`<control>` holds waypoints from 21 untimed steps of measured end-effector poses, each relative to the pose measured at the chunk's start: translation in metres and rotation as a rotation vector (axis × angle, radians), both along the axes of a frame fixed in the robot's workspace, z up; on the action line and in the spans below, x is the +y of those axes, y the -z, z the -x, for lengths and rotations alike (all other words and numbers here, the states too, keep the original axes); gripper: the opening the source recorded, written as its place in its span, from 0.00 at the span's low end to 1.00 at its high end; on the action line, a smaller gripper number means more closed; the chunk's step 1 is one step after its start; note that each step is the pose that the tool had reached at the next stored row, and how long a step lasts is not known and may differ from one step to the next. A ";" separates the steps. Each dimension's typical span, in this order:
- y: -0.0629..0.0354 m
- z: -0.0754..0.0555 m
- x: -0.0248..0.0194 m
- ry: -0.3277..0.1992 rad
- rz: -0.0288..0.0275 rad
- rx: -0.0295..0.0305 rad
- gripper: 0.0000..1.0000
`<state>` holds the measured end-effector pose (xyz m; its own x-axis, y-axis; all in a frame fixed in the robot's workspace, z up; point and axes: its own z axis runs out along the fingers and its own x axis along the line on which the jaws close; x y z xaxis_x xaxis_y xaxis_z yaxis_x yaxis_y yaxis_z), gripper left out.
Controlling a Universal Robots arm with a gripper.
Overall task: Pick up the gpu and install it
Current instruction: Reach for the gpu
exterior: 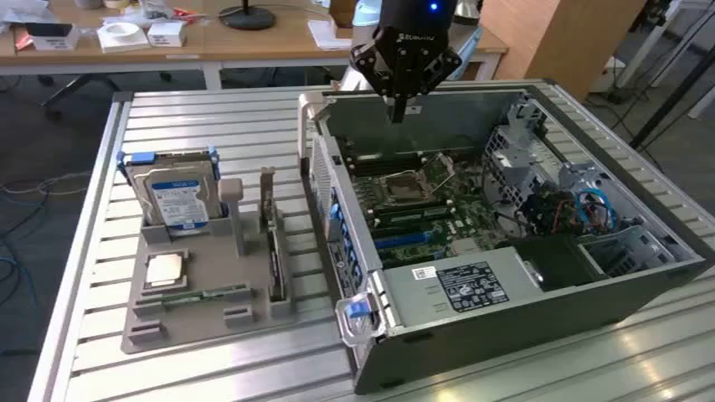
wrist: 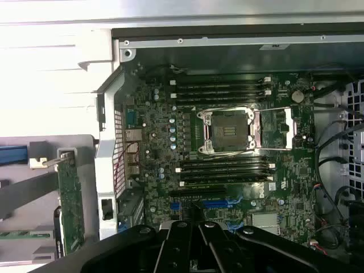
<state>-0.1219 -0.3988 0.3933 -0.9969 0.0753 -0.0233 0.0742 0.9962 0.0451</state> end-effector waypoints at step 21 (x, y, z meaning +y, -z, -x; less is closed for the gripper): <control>0.0000 0.015 0.0000 0.000 0.0000 0.0000 0.10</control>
<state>-0.1367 -0.3989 0.3933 -0.9969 0.0752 -0.0233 0.0741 0.9962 0.0450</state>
